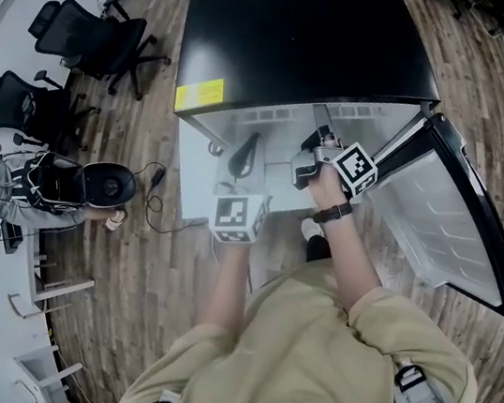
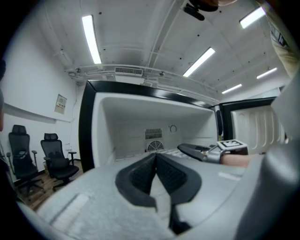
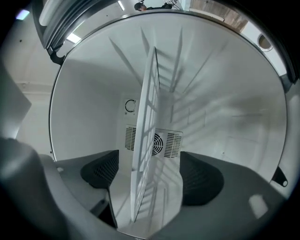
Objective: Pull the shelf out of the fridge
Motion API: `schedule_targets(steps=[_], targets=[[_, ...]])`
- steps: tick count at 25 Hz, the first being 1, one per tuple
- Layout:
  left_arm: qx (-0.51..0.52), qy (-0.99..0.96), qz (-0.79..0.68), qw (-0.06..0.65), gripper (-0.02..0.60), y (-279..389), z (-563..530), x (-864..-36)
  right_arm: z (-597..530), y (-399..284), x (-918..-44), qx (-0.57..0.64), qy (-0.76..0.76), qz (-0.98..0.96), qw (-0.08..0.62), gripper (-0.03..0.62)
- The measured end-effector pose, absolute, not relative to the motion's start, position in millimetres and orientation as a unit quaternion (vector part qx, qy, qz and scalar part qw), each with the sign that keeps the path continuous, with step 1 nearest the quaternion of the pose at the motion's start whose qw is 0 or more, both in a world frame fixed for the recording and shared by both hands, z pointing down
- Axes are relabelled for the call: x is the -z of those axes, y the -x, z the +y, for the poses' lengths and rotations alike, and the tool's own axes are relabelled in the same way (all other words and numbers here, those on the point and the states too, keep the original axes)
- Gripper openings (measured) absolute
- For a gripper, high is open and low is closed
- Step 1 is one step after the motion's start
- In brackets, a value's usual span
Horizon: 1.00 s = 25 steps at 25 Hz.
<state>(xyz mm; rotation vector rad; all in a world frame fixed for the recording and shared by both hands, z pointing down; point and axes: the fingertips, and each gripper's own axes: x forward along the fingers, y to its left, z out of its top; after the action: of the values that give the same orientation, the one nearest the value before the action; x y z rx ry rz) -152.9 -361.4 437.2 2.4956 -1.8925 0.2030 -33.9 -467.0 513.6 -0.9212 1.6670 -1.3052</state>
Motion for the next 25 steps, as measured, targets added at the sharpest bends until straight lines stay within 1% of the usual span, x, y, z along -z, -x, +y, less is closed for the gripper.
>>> schedule_targets(steps=[8,12,15,18,20,22,25], targets=[[-0.07,-0.794,-0.603,-0.014,0.002,155,-363,-432,-483,48,-506,0.52,0.344,0.669,0.405,0.36],[-0.07,-0.793,-0.604,-0.017,0.002,156,-365,-429,-489,50,-502,0.526,0.336,0.66,0.418,0.337],[-0.07,-0.795,-0.602,-0.018,0.002,154,-366,-429,-494,50,-500,0.528,0.324,0.657,0.43,0.308],[-0.074,-0.795,-0.602,-0.02,0.002,155,-368,-430,-497,54,-492,0.52,0.307,0.668,0.435,0.26],[-0.074,-0.795,-0.601,-0.017,0.002,154,-369,-431,-498,54,-487,0.511,0.301,0.676,0.437,0.199],[-0.074,-0.796,-0.601,-0.013,0.002,153,-370,-430,-498,53,-485,0.51,0.296,0.673,0.447,0.191],[-0.073,-0.793,-0.605,-0.01,0.002,157,-369,-429,-498,51,-489,0.509,0.289,0.665,0.463,0.152]])
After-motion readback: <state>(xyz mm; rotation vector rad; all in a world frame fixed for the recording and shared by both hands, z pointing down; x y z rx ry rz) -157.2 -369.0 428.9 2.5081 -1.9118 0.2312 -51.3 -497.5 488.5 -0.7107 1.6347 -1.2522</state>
